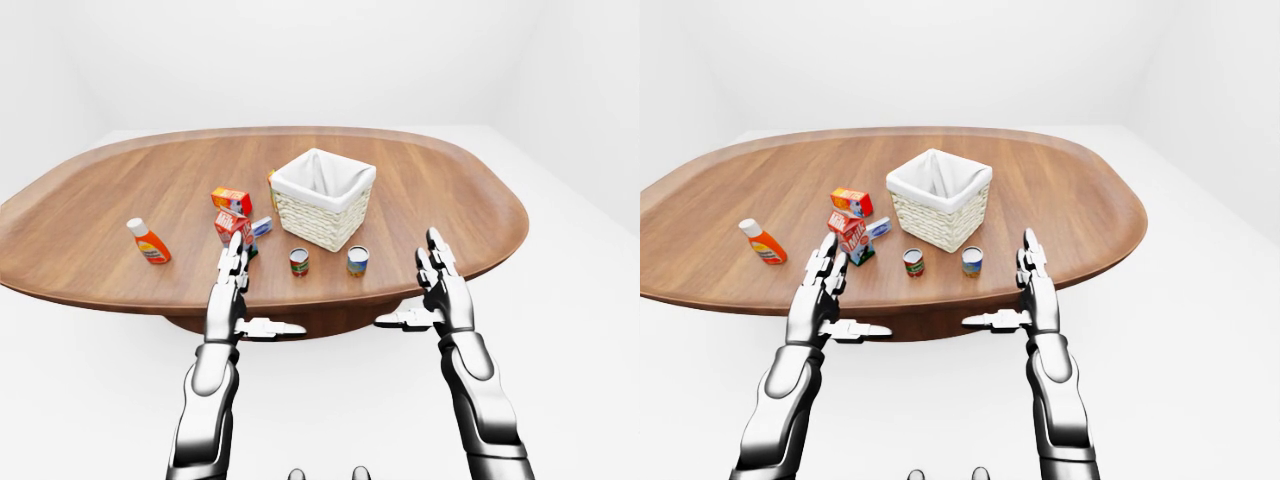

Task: Pick up the tomato sauce, and put it in the basket.

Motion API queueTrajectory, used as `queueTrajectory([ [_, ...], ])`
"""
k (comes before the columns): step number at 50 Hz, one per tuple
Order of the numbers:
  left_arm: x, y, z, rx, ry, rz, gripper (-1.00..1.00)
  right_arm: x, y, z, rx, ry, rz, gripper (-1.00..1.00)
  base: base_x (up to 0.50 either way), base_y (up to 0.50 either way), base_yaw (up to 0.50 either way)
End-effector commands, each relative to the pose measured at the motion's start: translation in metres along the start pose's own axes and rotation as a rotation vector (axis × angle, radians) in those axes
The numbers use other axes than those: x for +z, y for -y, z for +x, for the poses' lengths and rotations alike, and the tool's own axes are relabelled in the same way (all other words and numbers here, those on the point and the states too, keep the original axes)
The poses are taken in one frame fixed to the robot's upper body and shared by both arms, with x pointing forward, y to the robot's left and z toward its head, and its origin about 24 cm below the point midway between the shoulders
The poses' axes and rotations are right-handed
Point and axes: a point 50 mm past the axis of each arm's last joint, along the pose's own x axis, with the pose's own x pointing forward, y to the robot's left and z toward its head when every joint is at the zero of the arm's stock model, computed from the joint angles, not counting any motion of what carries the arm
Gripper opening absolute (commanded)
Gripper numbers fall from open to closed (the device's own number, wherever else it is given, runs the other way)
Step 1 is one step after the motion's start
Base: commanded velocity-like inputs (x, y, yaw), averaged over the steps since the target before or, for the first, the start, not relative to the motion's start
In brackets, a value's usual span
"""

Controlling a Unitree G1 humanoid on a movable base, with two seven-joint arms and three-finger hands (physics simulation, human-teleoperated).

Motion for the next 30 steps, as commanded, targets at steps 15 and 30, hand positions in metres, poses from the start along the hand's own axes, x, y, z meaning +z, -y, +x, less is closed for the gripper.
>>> queueTrajectory([
  [15, -0.0024, 0.0004, 0.0001, -0.002, -0.011, 0.003, 1.00, 0.0032, -0.0018, -0.0040, 0.043, 0.015, 0.033, 1.00, 0.32, 0.00, 0.00],
  [30, -0.0015, 0.0005, -0.0007, -0.003, -0.007, 0.004, 1.00, 0.0035, -0.0008, -0.0027, 0.028, 0.016, 0.026, 1.00, 0.29, 0.00, 0.00],
])
